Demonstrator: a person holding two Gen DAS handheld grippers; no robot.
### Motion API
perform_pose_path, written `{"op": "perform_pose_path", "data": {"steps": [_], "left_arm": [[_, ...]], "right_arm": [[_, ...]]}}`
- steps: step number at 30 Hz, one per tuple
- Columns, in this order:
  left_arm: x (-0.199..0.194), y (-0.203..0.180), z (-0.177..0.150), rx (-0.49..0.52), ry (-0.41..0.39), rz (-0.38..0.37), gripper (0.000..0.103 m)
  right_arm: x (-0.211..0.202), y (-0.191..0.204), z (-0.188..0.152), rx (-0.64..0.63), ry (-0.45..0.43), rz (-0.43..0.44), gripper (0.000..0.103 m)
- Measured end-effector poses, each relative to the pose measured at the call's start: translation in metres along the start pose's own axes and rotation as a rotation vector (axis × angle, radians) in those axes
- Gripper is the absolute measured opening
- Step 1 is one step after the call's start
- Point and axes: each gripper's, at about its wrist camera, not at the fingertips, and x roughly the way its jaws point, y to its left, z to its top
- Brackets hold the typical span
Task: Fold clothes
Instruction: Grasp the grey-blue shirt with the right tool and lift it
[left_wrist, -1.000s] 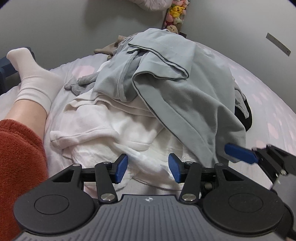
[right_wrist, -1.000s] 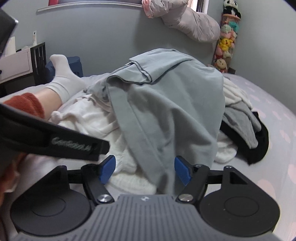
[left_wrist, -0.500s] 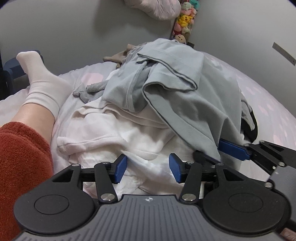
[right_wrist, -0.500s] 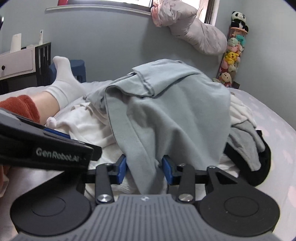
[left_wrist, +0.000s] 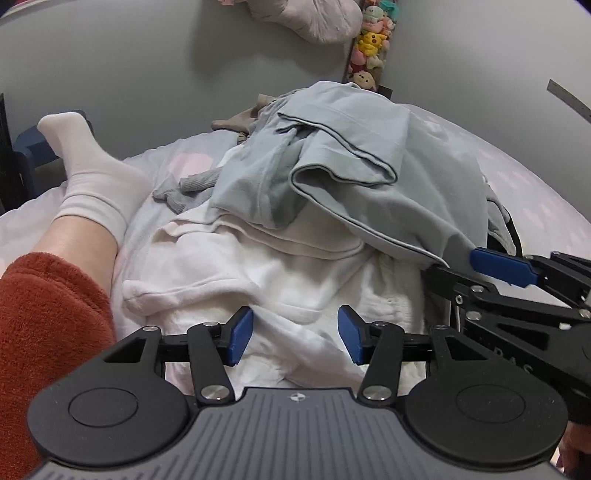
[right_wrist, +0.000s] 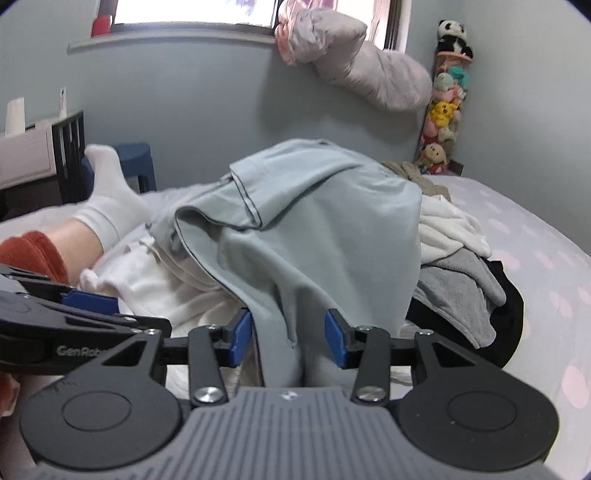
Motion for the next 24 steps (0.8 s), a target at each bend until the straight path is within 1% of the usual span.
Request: {"op": "perform_pose_path", "data": {"steps": [3,5,7,9,11,12,13,17,21,24], "left_arm": [[0.0,0.001,-0.001,-0.003,0.003,0.0,0.05],[0.002,0.001,-0.001,-0.004,0.008,0.007,0.05],[0.003,0.001,-0.002,-0.004,0.012,0.016,0.05],[0.006,0.002,-0.002,-0.002,0.024,0.027,0.05],[0.007,0.002,-0.003,-0.001,0.027,0.023,0.05],[0.007,0.001,-0.003,-0.004,0.022,0.018,0.051],[0.006,0.001,-0.002,-0.003,0.019,0.016,0.051],[0.004,0.002,0.0,-0.013,0.011,0.003,0.051],[-0.002,0.001,0.001,-0.009,-0.01,-0.015,0.051],[-0.009,-0.004,0.0,0.01,-0.029,-0.037,0.051]], "right_arm": [[0.004,0.001,0.002,-0.044,0.001,-0.01,0.046],[0.009,0.005,0.003,-0.067,0.014,0.001,0.046],[0.013,0.008,0.002,-0.063,0.021,0.006,0.043],[0.017,0.009,0.001,-0.051,0.031,0.013,0.043],[0.022,0.007,0.0,-0.039,0.056,0.02,0.042],[0.024,0.007,0.0,-0.039,0.066,0.017,0.024],[0.023,0.007,0.0,-0.05,0.066,-0.003,0.006],[0.003,-0.006,0.005,-0.039,-0.009,-0.08,0.005],[-0.032,-0.039,0.011,0.01,-0.087,-0.213,0.005],[-0.066,-0.074,0.009,0.089,-0.118,-0.313,0.004]]}}
